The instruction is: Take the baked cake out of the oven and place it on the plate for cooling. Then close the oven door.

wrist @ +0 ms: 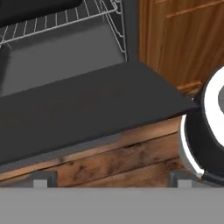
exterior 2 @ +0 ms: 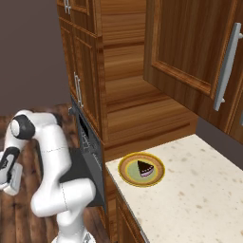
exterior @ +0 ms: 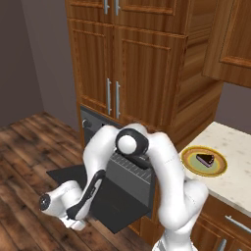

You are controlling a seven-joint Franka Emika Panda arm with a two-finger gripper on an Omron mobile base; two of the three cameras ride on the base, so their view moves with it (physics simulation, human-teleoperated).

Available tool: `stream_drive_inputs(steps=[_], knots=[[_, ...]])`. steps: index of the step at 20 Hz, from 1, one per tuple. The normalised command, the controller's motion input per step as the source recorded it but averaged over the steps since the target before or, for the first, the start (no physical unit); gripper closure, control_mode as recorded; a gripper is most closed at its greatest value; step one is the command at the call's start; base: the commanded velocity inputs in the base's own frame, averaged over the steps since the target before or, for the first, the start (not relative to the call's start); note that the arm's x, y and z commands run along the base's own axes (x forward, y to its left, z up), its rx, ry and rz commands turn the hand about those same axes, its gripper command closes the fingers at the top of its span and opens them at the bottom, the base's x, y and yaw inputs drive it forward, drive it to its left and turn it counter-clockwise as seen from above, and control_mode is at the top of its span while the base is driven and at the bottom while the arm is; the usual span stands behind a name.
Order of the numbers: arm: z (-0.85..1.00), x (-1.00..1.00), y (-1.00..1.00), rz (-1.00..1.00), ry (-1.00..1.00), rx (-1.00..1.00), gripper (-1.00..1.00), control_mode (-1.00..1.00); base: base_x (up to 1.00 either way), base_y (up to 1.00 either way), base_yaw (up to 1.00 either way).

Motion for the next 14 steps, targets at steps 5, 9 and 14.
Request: stream_drive_inputs(steps=[5,9,14], knots=[[-0.83,0.38,0.33,0.09,0.03,-0.48,-1.00,-1.00,0.00,0.00,0.00],[-0.65,0.26,0.31,0.08,0.00,-0.46,-1.00,-1.00,0.00,0.00,0.00],[-0.66,0.33,0.15,0.02,0.00,-0.40,-1.00,-1.00,0.00,0.00,0.00]])
